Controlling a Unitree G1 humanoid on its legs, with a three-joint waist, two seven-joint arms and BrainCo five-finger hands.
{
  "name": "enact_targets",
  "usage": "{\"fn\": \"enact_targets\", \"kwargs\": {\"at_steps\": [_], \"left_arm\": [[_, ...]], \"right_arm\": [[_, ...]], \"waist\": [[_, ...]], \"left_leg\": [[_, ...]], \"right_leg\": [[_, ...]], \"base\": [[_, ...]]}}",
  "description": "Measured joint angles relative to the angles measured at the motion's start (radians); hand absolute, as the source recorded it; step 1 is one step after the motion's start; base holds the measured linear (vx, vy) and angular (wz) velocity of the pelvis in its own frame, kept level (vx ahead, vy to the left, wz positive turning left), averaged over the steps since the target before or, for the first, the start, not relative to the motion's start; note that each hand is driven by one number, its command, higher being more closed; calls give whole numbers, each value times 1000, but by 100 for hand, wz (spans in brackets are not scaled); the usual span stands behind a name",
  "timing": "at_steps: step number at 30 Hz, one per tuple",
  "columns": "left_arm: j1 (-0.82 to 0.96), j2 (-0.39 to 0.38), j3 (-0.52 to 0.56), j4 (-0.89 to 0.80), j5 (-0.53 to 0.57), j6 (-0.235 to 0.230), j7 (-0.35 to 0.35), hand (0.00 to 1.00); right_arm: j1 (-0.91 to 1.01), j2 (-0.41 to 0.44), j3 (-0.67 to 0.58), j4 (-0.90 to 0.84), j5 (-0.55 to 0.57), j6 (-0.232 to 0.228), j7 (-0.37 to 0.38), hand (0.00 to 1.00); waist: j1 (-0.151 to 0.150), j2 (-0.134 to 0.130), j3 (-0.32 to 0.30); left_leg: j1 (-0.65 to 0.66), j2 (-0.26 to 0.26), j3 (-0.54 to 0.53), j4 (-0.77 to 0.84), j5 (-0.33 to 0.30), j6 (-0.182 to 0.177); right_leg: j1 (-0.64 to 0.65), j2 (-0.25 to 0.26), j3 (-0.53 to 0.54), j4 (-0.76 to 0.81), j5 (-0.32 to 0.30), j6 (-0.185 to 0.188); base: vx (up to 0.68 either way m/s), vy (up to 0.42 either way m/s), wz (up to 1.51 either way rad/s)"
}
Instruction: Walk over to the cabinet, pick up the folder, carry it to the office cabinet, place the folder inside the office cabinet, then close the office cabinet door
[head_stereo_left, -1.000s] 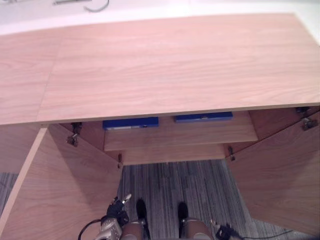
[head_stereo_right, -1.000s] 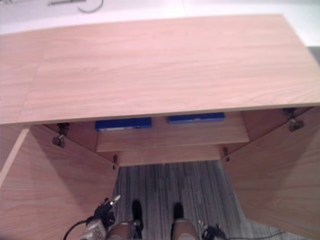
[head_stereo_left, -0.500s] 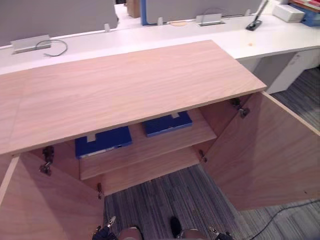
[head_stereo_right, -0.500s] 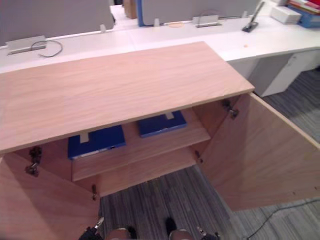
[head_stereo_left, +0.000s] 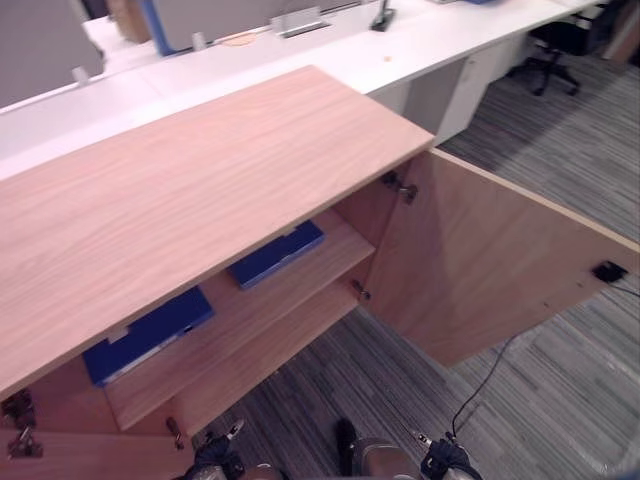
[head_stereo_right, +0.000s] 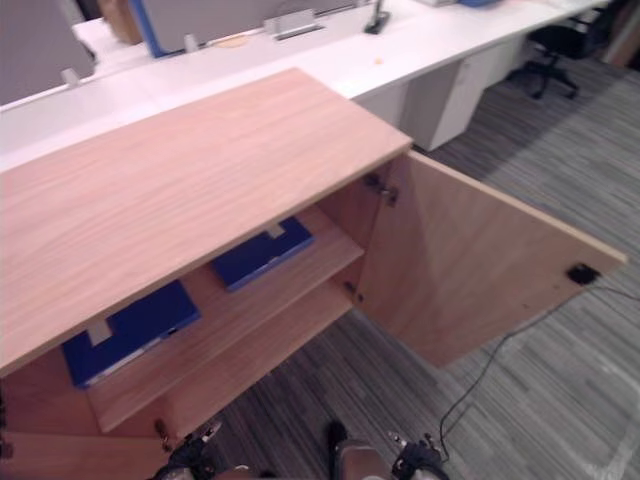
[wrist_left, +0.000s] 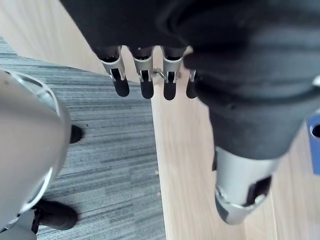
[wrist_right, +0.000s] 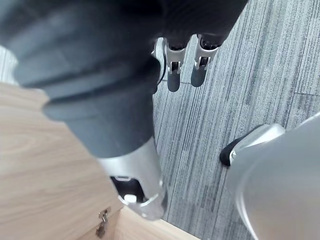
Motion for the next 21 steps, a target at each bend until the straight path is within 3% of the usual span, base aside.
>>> {"fn": "enact_targets", "kwargs": {"at_steps": [1, 2, 3, 4, 7, 11, 15, 18, 19, 21], "left_arm": [[3, -2, -3, 0, -1, 2, 0, 0], [12, -3, -9, 0, -2, 2, 0, 0], [22, 2, -17, 3, -4, 2, 0, 0], [28, 22, -31, 6, -4, 2, 0, 0], [15, 24, -60, 62, -4, 14, 1, 0], [6, 28, -74, 63, 16, 22, 0, 0], [3, 34, -79, 62, 14, 22, -4, 0], [2, 36, -74, 59, 14, 20, -15, 0], [3, 35, -62, 58, 11, 20, -19, 0], [1, 32, -42, 49, 9, 18, -24, 0]], "right_arm": [[5, -8, -11, 2, -1, 0, 0, 0], [5, -9, -26, 6, -1, 0, 0, 0], [4, -9, -31, 15, -1, 0, -1, 0], [4, -5, -32, 39, -3, 2, -2, 0], [-17, -35, -87, 117, -1, 10, -3, 0], [-20, -42, -127, 175, -1, 15, 1, 0], [-8, -45, -158, 194, -1, 17, 4, 0], [-8, -45, -187, 211, -1, 18, 13, 0], [-10, -47, -189, 212, -1, 18, 15, 0], [-19, -45, -190, 212, -1, 19, 18, 0]], "waist": [[-2, 11, 2], [-3, 15, 1], [-2, 10, 4], [1, -16, 7], [-2, 28, 17], [-10, 22, 19], [-10, 26, 22], [-1, 27, 32], [2, 34, 33], [4, 32, 38]], "left_leg": [[15, 11, 36, 7, -3, -4], [27, 22, 59, 6, -4, -12], [42, 29, 77, 6, -2, -27], [59, 15, 93, 16, -9, -48], [58, 23, -29, -63, -3, -37], [79, 43, -60, -100, 17, -50], [81, 77, -62, -2, 18, -55], [-21, 143, -85, 309, 5, -50], [-64, 146, -143, 395, -14, -49], [-117, 114, -223, 422, -42, -47]], "right_leg": [[11, -75, -137, 78, -47, -13], [21, -115, -196, 105, -69, -1], [36, -152, -225, 103, -78, 11], [71, -182, -225, 24, -74, 43], [114, -53, -164, -135, -13, 12], [152, 41, -115, -251, 29, -6], [207, 68, -98, -298, 35, -9], [264, 80, -63, -341, 42, -15], [279, 88, -40, -349, 45, -19], [291, 88, 0, -356, 53, -24]], "base": [[-28, -37, -62], [-8, -64, -74], [54, -115, -84], [72, -151, -85], [31, -175, -84], [27, -99, -58], [71, -50, -13], [84, -20, -30], [100, 55, -58], [91, 104, -68]]}}
